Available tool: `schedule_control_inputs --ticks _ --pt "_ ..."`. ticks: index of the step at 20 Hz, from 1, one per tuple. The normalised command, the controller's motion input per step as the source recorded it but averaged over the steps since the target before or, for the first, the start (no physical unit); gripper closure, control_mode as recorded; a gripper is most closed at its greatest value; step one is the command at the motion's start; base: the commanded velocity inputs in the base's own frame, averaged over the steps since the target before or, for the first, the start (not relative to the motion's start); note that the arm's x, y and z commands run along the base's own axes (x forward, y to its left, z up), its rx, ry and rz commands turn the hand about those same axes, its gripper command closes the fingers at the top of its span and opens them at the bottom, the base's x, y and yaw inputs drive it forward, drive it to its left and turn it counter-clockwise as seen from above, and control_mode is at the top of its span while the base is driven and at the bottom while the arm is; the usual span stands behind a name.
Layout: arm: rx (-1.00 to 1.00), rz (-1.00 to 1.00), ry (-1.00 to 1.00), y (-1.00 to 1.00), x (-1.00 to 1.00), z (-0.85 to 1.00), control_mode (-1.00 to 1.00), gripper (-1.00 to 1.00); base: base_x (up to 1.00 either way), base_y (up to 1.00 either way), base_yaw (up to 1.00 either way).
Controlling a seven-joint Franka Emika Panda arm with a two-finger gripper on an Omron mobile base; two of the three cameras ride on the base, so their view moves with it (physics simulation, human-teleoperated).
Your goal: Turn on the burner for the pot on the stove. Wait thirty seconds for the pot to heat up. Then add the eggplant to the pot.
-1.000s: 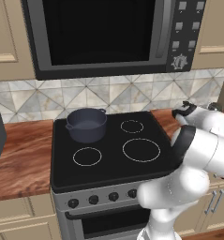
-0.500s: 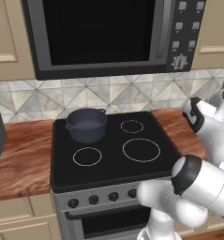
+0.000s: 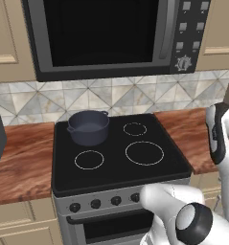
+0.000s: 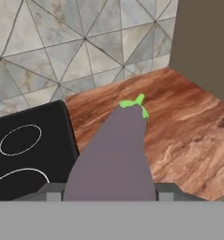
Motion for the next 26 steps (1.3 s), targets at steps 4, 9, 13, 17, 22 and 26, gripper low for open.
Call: schedule_control_inputs --ticks 4,9,13,17,22,26 --pt "0.00 0.04 0.00 0.46 -0.55 0.51 -1.00 1.00 0.00 0.00 0.00" --pt "0.00 0.03 0.02 0.77 -0.25 0.58 -1.00 1.00 0.00 0.00 0.00" --pt "0.00 0.00 0.00 0.86 -0.03 0.15 -1.00 1.00 0.00 0.00 0.00" --pt "0.01 0.02 0.00 0.66 -0.03 0.00 -1.00 1.00 0.00 0.00 0.00" --pt "0.05 0.00 0.00 0.60 0.00 0.00 -1.00 1.00 0.00 0.00 0.00" --pt "0.12 0.01 0.00 0.60 0.00 -0.01 -1.00 1.00 0.00 0.00 0.00"
